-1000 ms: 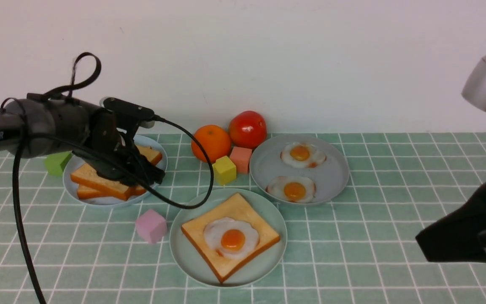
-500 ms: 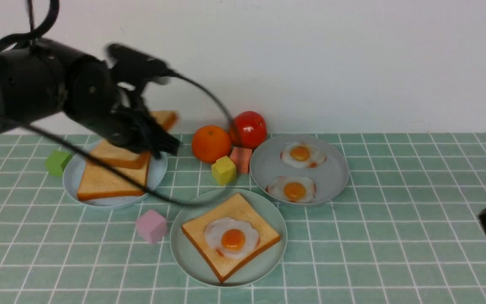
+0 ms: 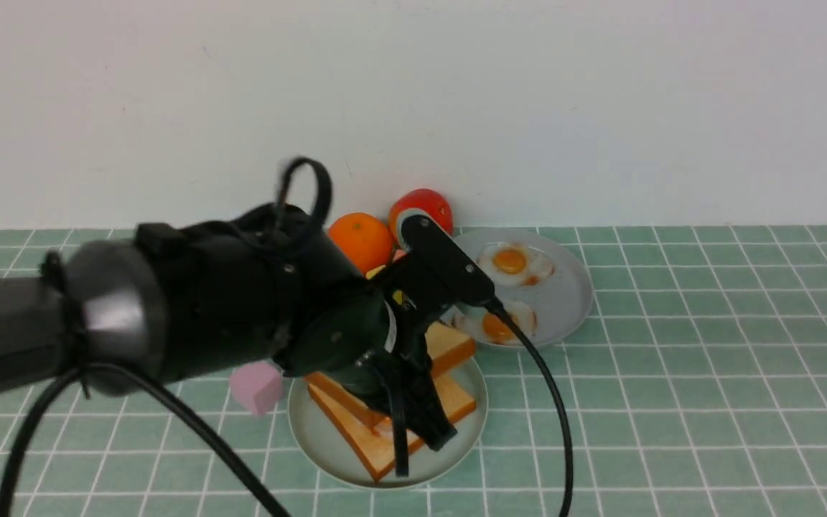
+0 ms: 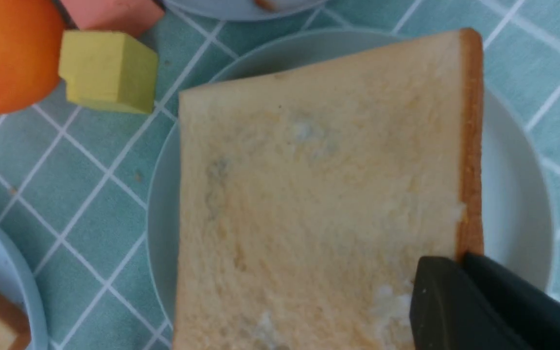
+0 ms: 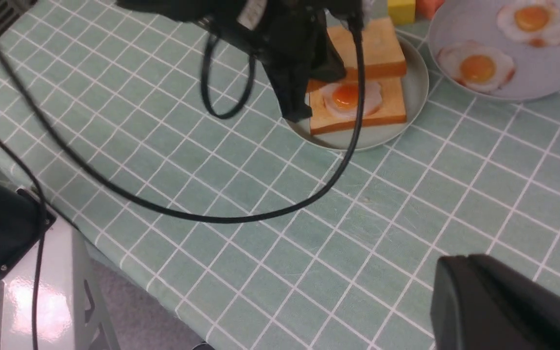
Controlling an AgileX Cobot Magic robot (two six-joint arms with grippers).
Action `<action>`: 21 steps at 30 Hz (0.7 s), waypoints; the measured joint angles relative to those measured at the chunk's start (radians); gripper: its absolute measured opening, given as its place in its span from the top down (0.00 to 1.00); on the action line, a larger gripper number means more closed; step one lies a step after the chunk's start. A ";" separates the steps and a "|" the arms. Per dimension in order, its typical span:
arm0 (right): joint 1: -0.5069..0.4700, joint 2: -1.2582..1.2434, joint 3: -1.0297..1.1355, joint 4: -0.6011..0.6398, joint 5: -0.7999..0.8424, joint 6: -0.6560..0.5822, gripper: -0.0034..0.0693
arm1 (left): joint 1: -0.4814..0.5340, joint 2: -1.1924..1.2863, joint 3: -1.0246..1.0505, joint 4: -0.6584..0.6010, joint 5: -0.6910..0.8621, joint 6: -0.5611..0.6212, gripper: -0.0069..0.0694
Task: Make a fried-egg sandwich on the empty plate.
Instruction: Use the left arm to place a slice of bread on the fried egg in the middle
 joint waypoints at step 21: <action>0.000 -0.010 0.130 -0.007 -0.035 0.013 0.92 | 0.000 0.079 0.000 0.027 -0.015 0.000 0.91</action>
